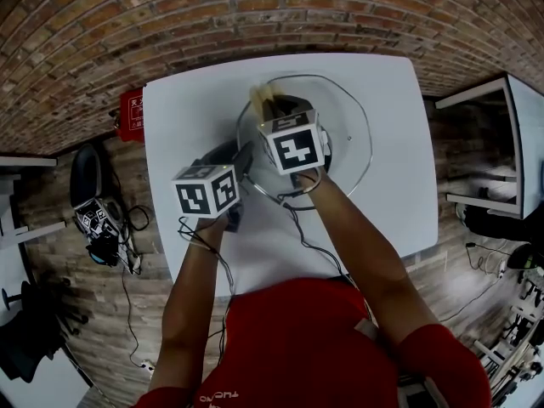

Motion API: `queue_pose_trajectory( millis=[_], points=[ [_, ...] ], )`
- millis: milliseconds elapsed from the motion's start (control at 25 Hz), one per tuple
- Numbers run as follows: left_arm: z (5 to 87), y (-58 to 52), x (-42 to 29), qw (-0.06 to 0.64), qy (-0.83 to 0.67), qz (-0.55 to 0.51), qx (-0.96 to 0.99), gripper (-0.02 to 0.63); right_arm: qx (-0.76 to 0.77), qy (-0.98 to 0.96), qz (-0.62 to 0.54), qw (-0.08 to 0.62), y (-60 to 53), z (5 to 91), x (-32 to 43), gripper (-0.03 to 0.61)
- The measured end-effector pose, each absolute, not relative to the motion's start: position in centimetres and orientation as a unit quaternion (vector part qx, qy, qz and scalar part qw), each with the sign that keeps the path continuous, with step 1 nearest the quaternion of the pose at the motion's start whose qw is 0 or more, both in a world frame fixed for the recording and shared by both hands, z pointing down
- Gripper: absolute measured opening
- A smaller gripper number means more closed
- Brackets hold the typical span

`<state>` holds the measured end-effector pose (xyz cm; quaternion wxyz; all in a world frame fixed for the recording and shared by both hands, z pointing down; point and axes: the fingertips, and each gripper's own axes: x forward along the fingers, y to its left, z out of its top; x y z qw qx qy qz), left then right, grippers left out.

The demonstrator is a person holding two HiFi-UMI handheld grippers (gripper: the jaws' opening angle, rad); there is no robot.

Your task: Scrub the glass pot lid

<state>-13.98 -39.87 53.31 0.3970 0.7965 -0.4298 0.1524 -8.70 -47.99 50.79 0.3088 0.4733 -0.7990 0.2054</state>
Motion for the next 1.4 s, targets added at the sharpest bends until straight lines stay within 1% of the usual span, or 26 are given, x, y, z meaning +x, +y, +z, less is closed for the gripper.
queue_pose_trajectory(
  millis=[240,480,680,800,960,1120,1240,1400],
  points=[
    [53.4,-39.9,-14.0,0.397,-0.431,0.153,0.796,0.127,0.496,-0.778,0.19,0.335,-48.7,51.7,-5.2,0.052],
    [53.4,-39.8,-14.1,0.398,-0.432,0.156,0.795,0.127,0.543,-0.733,0.18,0.368,-48.7,52.1,1.7,0.052],
    [53.4,-39.9,-14.1,0.398,-0.434,0.155,0.793,0.127,0.572,-0.708,0.194,0.366,-48.1,52.0,5.9,0.052],
    [53.4,-39.7,-14.1,0.399,-0.433,0.156,0.793,0.126,0.564,-0.72,0.201,0.351,-46.9,51.0,4.5,0.052],
    [53.4,-39.8,-14.0,0.399,-0.435,0.156,0.792,0.126,0.499,-0.777,0.215,0.318,-44.1,49.9,-3.3,0.052],
    [53.3,-39.8,-13.9,0.4,-0.437,0.154,0.791,0.124,0.446,-0.803,0.219,0.329,-41.5,50.6,-8.8,0.052],
    [53.4,-39.8,-13.9,0.4,-0.438,0.155,0.79,0.124,0.436,-0.8,0.219,0.35,-40.7,52.2,-9.5,0.052],
    [53.4,-39.8,-14.0,0.4,-0.438,0.156,0.79,0.124,0.451,-0.785,0.207,0.371,-41.3,52.9,-7.2,0.052]
  ],
)
